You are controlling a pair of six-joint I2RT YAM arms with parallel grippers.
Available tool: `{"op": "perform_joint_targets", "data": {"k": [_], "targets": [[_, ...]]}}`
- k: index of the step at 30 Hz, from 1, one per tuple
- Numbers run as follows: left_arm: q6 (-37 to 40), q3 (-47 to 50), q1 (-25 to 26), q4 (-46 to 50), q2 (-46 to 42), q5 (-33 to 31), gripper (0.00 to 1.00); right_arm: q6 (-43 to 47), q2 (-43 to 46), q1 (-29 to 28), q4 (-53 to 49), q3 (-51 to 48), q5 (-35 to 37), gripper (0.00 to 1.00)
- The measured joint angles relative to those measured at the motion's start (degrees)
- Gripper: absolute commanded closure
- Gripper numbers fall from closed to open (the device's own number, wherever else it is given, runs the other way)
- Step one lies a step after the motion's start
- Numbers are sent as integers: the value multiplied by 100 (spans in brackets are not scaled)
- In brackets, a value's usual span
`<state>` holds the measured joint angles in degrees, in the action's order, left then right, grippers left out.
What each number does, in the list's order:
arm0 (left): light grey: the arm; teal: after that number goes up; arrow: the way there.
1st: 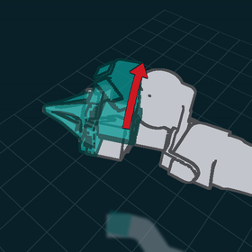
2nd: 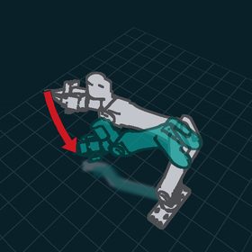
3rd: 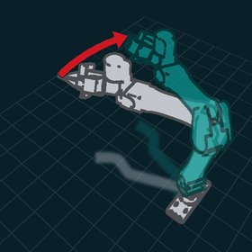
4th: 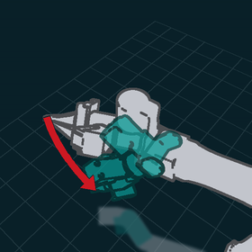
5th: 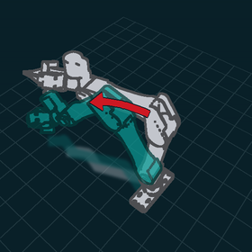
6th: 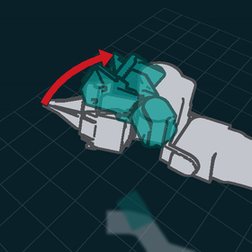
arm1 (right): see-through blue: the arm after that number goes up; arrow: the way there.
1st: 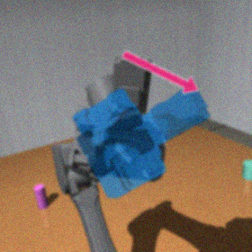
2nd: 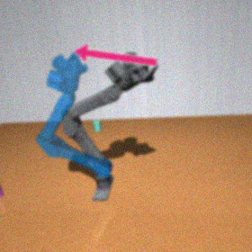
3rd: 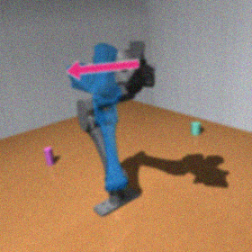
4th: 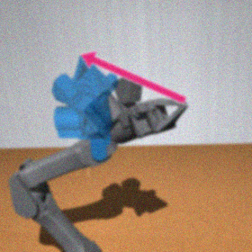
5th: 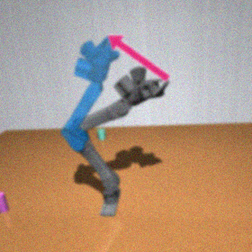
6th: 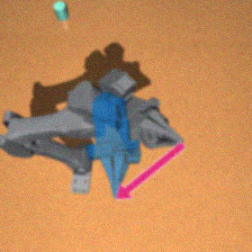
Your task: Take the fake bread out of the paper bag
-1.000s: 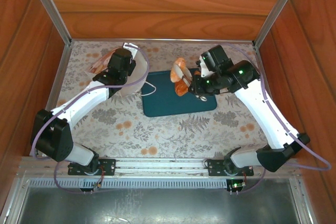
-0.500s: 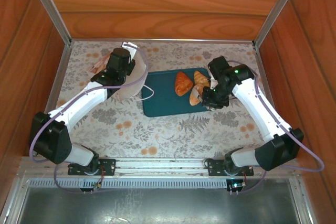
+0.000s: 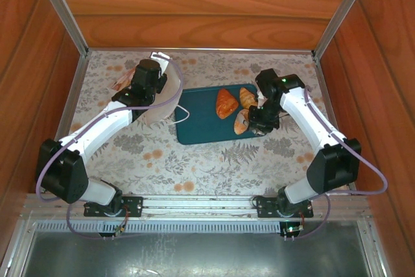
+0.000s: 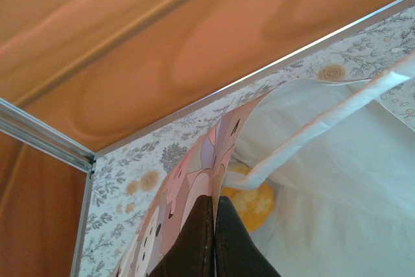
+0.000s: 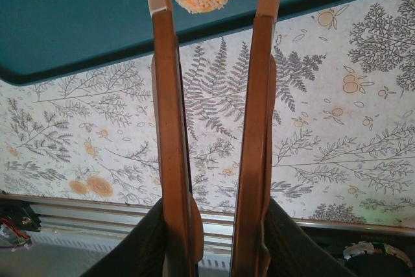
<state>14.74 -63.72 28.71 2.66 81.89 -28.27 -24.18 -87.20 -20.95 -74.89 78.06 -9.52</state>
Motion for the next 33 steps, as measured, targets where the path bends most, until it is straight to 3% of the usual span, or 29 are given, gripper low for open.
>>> {"op": "perform_joint_targets", "data": {"k": [8,12,16,33], "targets": [[17,0,0,0,0,-2,100,116,-127,57,-9,2,-109,56],[44,0,0,-2,0,-2,100,144,-127,79,-2,2,-96,49],[46,0,0,-2,0,-2,100,149,-127,79,-11,4,-70,48],[90,0,-22,-2,-11,-9,100,140,356,81,-509,649,177,59]]}}
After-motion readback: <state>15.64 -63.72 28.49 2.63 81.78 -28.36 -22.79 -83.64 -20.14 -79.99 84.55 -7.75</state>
